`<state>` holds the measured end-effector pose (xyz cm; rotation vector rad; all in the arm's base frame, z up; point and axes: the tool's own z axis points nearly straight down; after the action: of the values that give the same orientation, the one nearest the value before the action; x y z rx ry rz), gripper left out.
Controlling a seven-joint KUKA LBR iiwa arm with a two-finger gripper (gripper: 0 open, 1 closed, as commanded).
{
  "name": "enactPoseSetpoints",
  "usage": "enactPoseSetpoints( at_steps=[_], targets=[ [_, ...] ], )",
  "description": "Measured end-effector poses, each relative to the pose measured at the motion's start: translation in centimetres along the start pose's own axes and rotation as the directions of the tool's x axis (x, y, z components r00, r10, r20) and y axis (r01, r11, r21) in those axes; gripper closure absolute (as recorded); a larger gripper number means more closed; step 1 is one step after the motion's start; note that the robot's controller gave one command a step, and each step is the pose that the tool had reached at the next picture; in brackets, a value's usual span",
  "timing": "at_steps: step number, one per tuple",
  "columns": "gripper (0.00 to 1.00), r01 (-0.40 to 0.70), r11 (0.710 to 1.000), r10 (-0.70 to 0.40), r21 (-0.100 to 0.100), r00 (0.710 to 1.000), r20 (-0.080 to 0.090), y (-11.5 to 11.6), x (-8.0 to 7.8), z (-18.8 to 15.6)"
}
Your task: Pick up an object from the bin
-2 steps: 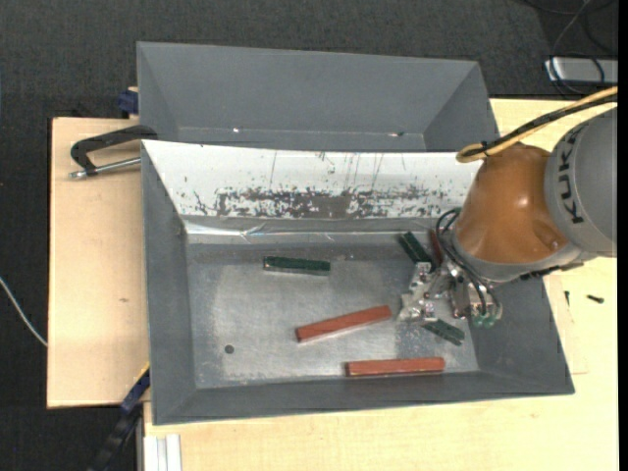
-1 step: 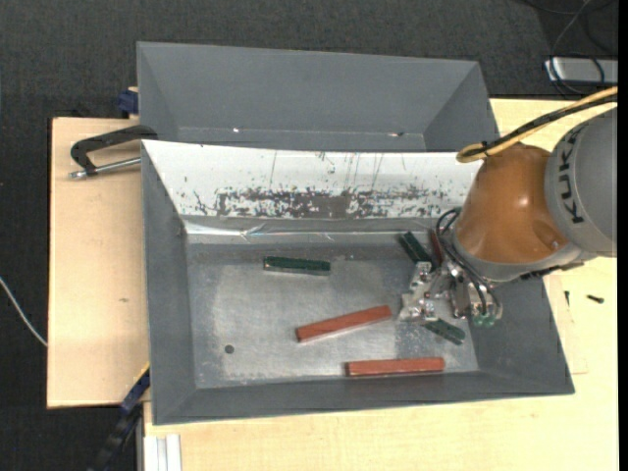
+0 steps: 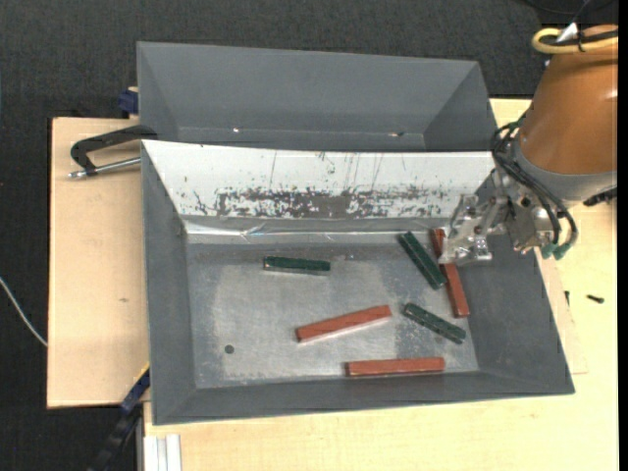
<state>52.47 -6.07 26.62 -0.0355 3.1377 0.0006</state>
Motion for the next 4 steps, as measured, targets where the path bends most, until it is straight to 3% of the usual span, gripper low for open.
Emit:
enactPoseSetpoints(
  at_steps=[1,2,3,4],
  targets=[
    [1.00,0.021,1.000,-0.021,0.000,1.000,0.001,0.4,-0.3,-6.7],
    [1.00,0.028,1.000,-0.028,0.001,1.000,0.007,1.1,-0.1,-3.7],
    [1.00,0.036,0.999,-0.036,0.001,0.999,0.004,1.1,-0.6,2.4],
    [0.00,0.112,0.994,-0.112,-0.002,0.994,-0.006,3.1,-1.6,14.3]
  ],
)
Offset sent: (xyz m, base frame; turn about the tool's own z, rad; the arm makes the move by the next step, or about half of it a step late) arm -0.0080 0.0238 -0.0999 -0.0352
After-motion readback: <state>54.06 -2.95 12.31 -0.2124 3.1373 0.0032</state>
